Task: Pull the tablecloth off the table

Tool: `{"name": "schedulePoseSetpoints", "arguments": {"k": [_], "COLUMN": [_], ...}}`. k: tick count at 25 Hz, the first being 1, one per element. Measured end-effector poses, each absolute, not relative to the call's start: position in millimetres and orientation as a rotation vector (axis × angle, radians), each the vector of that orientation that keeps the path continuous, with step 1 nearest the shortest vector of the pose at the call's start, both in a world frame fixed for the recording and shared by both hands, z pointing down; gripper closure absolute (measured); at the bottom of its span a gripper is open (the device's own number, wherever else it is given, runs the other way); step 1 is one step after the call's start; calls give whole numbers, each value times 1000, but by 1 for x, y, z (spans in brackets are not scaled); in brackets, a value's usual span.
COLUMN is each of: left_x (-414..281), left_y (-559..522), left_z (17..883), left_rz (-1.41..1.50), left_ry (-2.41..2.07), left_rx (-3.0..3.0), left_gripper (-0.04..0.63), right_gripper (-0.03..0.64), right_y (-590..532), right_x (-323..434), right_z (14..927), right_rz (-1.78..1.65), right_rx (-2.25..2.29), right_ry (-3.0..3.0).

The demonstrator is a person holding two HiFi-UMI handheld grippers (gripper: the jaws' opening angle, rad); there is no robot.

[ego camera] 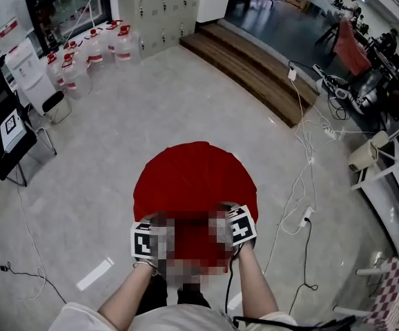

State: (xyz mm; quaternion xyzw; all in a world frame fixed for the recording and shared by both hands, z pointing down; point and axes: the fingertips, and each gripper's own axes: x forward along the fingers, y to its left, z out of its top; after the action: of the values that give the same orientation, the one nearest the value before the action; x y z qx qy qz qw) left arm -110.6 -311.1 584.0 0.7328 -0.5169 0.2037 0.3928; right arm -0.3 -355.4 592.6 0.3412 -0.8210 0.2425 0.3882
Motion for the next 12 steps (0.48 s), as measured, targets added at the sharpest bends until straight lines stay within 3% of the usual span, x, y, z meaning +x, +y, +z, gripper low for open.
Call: {"name": "schedulePoseSetpoints", "arguments": {"k": [12], "left_x": [-107], "left_y": [-315], "left_z": [537], "left_rz": [464], "left_ry": [-1267], "left_rx": [1984], "left_gripper": [575], "right_gripper": [584], "right_y": [-337], "right_x": [0], "right_z": [539], "right_rz": [719], "right_rx": [1056], "right_ry": [-2157]}}
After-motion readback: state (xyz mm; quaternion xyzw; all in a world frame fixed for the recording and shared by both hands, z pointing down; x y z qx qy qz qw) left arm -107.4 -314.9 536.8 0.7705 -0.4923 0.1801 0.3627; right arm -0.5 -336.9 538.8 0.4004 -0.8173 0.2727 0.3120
